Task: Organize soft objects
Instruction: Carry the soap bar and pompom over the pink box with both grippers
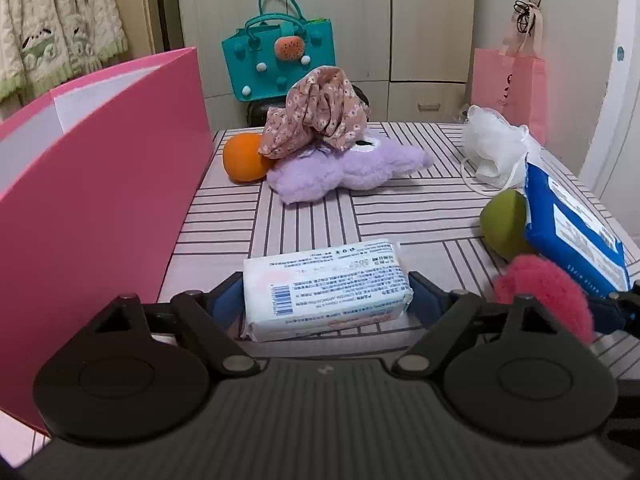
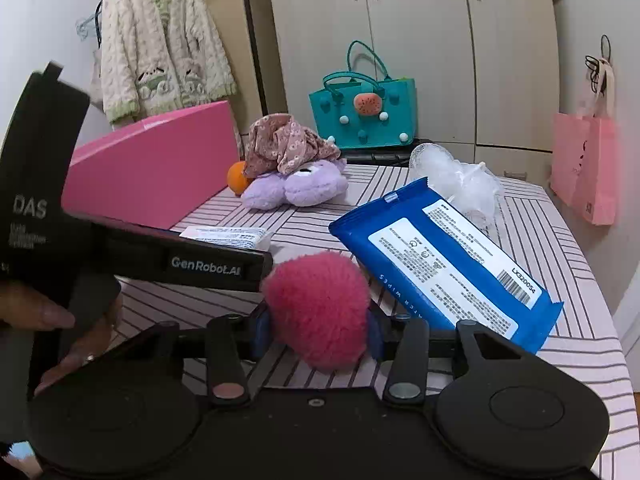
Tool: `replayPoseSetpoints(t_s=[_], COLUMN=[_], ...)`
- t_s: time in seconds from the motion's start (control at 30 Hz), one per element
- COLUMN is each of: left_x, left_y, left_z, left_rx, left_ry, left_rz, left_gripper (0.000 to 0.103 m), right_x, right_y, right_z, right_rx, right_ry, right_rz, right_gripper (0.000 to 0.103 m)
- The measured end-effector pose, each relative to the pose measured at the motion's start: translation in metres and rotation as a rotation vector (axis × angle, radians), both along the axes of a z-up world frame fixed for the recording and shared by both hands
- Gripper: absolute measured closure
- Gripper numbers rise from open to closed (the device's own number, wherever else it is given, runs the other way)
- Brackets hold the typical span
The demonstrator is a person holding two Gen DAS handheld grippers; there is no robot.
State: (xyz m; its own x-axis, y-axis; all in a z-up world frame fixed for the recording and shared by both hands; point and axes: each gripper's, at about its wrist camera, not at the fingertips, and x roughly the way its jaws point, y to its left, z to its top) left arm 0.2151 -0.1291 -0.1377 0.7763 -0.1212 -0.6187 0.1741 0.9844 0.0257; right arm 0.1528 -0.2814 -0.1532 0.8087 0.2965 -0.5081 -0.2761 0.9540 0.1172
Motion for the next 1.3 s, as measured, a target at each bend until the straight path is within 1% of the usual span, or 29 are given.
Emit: replayPoseSetpoints(t_s=[0.2,0.33,0.53,0.63,0.73,0.8,1.03,1.13,1.23,1.3], left_x=[-0.009,-0.018,-0.036,-0.045,-0.053,-0.061,-0.084,-0.091,-0.095,-0.1], left_y=[0.001,0.005,0.012,0.019,0.027,0.032,0.05,0.058,0.069,0.078], left_z=[0.003,0.006,0.017,0.024,0.03,0.032,0.036,0.038,0.044,0.052], left_rx=[-0.003,-0.044,-0.066,-0.071,-0.067,-0.063,-0.06,-0.053,-0.093,-0.113], left_ry=[0.003,0.039,0.066,0.085,0.108,0.102,0.127,0.153,0.204,0.222], left_rz=[-0.023,-0.048,-0.092,-0.111,-0.127,-0.147,-0.166,-0.178,-0.194,-0.208], left_gripper=[0.023,0.023,0.023,0.023,0.023,0.023,0.023,0.023,0.023,0.023], right_x=[-0.008,-0.014,-0.022,-0.03,-0.035,-0.037,-0.053,-0.058,-0.059,-0.061], right_y=[0.004,0.003,0.0,-0.003,-0.006,-0.005,0.006,0.012,0.017,0.02], right_z=[-0.001,0.002,0.005,0.004,0.002,0.002,0.015,0.028,0.046,0.057], right_rx=[0.005,0.022,0.044,0.091,0.15,0.173,0.156,0.099,0.044,0.042], right_ry=[-0.008,-0.004,0.026,0.031,0.067,0.09,0.11,0.102,0.117,0.124], right_rz=[-0.008,-0.008,-0.017,-0.034,-0.044,-0.031,0.026,0.075,0.117,0.143], right_gripper=[0.053,0.053,0.053,0.053,0.053,0.053,0.053,0.053,0.053,0.053])
